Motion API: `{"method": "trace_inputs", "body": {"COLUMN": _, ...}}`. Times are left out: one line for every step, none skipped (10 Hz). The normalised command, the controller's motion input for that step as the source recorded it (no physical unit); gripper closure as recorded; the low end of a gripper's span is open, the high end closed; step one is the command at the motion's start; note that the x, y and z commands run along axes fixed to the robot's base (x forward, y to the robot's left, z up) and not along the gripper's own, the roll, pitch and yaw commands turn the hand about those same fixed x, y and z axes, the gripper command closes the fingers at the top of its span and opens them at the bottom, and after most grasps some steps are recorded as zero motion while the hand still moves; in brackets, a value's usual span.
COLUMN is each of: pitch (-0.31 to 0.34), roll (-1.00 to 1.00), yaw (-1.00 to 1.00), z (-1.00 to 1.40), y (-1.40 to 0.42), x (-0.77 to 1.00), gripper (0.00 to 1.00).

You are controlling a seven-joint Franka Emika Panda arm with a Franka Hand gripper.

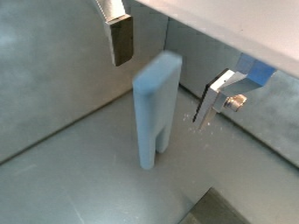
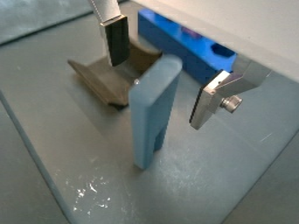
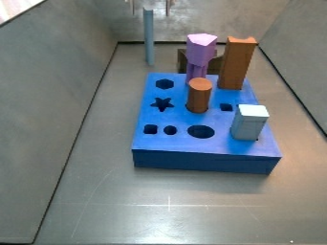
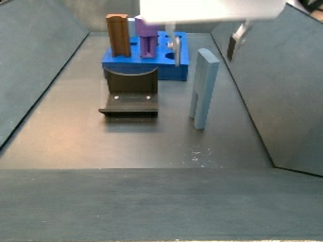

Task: Pick up the square-circle object. Move up. Rotate the square-circle object. Move to above the board. Insert the square-circle object.
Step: Pick up the square-circle object.

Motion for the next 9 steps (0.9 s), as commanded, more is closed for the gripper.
{"method": "trace_inputs", "body": {"pitch": 0.0, "roll": 0.0, "yaw": 0.04, "z": -0.52, "y": 0.03, "x": 0.05, "gripper": 0.0}}
{"method": "trace_inputs", "body": {"pitch": 0.0, "roll": 0.0, "yaw": 0.04, "z": -0.32, "y": 0.03, "x": 0.02, "gripper": 0.0}}
{"method": "trace_inputs", "body": {"pitch": 0.0, "roll": 0.0, "yaw": 0.0, "z": -0.02, "y": 0.0, "x": 0.0, "gripper": 0.0}}
{"method": "trace_inputs", "body": {"pitch": 0.0, "roll": 0.0, "yaw": 0.0, "z": 0.0, "y": 0.0, "x": 0.0, "gripper": 0.0}}
{"method": "trace_inputs", "body": {"pitch": 0.0, "roll": 0.0, "yaw": 0.0, "z": 0.0, "y": 0.0, "x": 0.0, "gripper": 1.0}}
{"method": "trace_inputs", "body": {"pitch": 0.0, "roll": 0.0, "yaw": 0.0, "z": 0.0, "y": 0.0, "x": 0.0, "gripper": 1.0}}
{"method": "trace_inputs", "body": {"pitch": 0.0, "roll": 0.0, "yaw": 0.0, "z": 0.0, "y": 0.0, "x": 0.0, "gripper": 1.0}}
{"method": "trace_inputs", "body": {"pitch": 0.0, "roll": 0.0, "yaw": 0.0, "z": 0.0, "y": 0.0, "x": 0.0, "gripper": 1.0}}
{"method": "trace_inputs", "body": {"pitch": 0.0, "roll": 0.0, "yaw": 0.0, "z": 0.0, "y": 0.0, "x": 0.0, "gripper": 1.0}}
